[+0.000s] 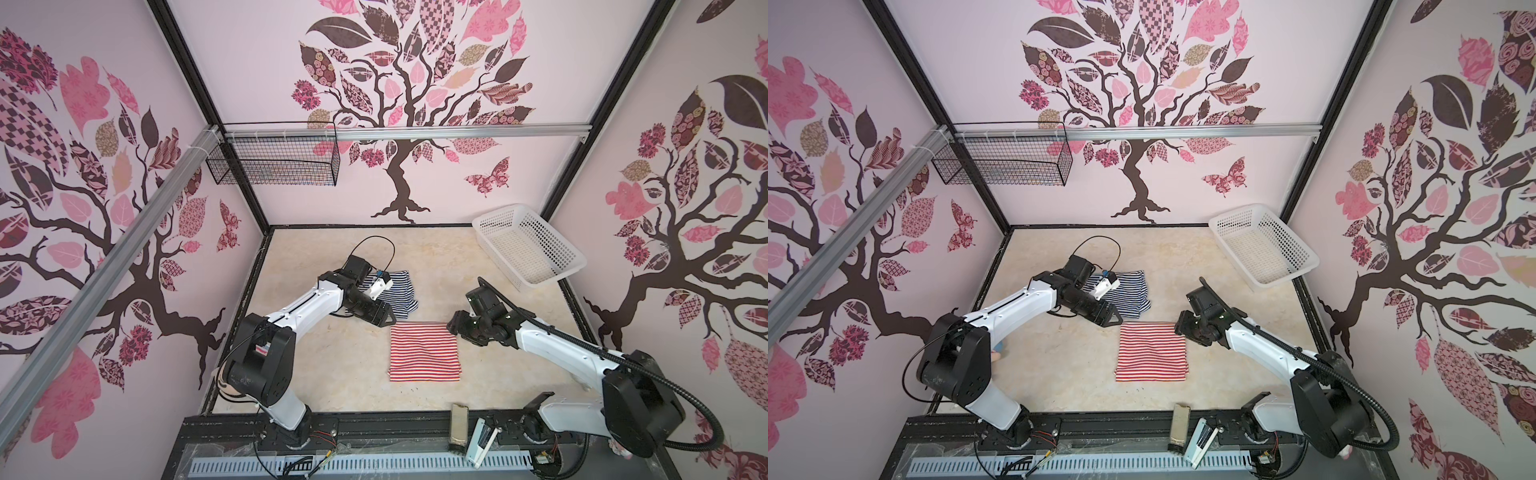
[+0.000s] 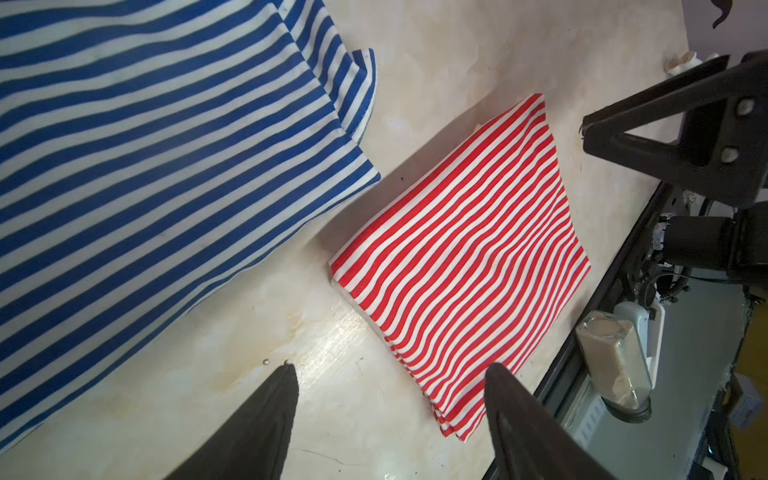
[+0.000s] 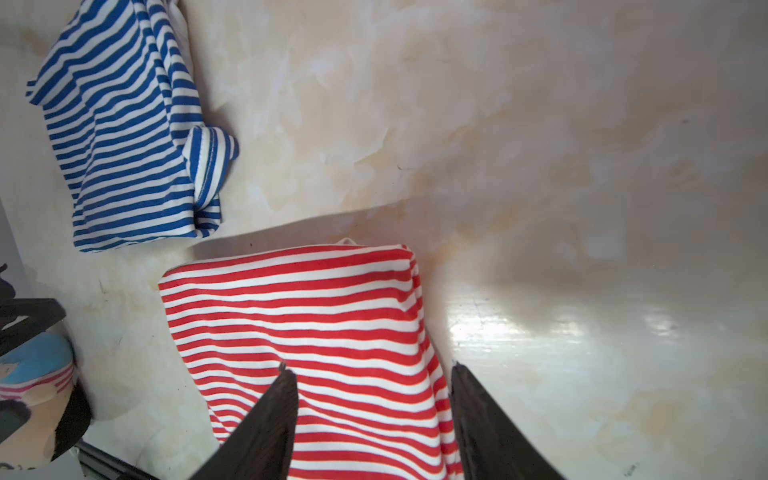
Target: Fold and stack the tank tops
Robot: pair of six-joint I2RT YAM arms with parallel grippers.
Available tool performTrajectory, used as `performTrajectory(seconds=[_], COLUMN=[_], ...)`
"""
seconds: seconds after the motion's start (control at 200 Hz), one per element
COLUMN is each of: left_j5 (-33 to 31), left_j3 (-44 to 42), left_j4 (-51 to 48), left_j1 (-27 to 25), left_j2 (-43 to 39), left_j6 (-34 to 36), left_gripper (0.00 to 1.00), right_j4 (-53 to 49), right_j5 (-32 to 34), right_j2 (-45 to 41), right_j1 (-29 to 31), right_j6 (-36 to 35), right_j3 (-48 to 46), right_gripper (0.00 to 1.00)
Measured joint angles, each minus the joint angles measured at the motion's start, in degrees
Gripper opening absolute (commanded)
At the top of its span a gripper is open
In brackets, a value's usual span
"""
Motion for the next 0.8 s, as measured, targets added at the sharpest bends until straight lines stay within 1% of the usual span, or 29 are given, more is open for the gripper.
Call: performTrajectory(seconds=[0.1,0.25,0.455,0.605,0.8], left_j5=[1.2,3.0,3.8,3.6,0.3], left_j3=[1.4,2.3,3.8,4.7,5.0], left_j4=[0.1,0.0,0.1,0.5,1.3], left_j1=[0.0,0.0,-0.3,-1.1,-4.8], left_j2=[5.2,11.3,13.0,14.2,14.8], left_j6=[1.0,1.4,1.2,1.2,1.2], left_gripper=[0.75,0.75,0.75,0.74,0.73], right_j4=[1.5,1.1,1.7,2.0,1.9], right_j5=[-1.3,-2.1,-2.1,-2.1,-2.1], right_j2=[-1.2,-7.0,-12.3,-14.2,-16.6], right_j1=[0.5,3.3,7.6,7.9,8.0], right_j6=[0.6,3.1,6.8,8.9,10.4], right_j3=[-2.8,-9.1,-13.3,-16.8,-18.7], right_gripper=[0.63,0.63,0.63,0.63,0.63])
